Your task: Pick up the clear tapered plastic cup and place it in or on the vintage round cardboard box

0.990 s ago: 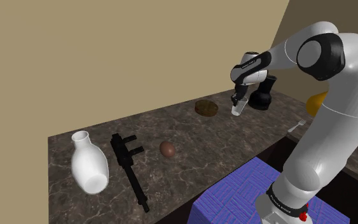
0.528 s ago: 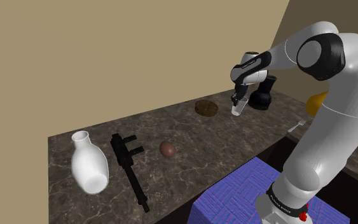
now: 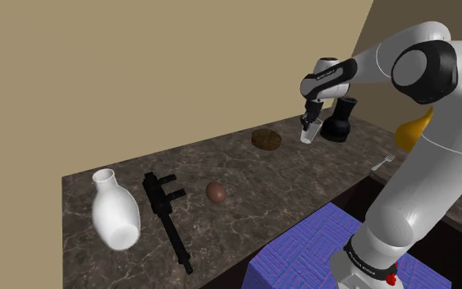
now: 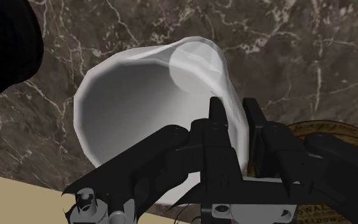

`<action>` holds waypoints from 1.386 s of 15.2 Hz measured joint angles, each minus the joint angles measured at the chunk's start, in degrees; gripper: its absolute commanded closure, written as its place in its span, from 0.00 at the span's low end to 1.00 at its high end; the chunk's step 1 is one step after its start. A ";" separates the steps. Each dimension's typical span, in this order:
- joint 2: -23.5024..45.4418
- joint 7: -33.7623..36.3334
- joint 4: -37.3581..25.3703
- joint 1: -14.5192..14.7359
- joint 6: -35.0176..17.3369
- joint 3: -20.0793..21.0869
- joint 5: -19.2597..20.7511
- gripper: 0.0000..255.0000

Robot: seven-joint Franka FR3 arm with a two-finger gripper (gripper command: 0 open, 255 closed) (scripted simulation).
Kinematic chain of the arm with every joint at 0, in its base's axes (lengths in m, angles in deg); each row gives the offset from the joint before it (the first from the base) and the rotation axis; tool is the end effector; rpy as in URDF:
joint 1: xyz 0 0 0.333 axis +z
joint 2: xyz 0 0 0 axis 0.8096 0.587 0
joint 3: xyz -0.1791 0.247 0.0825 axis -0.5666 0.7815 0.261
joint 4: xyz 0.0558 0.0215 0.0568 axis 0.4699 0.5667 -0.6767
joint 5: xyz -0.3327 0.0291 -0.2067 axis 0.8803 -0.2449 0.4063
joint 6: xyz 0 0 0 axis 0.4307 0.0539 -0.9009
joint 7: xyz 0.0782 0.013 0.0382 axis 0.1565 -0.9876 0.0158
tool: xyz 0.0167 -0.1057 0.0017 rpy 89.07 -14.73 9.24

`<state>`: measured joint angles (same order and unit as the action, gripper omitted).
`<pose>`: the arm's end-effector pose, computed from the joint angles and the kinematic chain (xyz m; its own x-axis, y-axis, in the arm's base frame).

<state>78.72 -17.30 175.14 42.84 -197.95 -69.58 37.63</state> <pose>0.4550 -0.3339 0.3982 0.9957 -0.0802 0.0452 -0.0858 -0.9866 0.1390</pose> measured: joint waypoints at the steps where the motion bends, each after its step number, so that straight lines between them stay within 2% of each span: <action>1: -0.39 0.07 -0.37 0.04 0.74 0.00 0.17 1.00; 15: -4.54 0.48 -6.73 0.45 10.95 0.25 1.65 1.00; 21: -1.71 5.63 -12.73 3.35 14.91 3.15 0.91 1.00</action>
<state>77.02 -11.67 162.41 46.19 -183.04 -66.43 38.54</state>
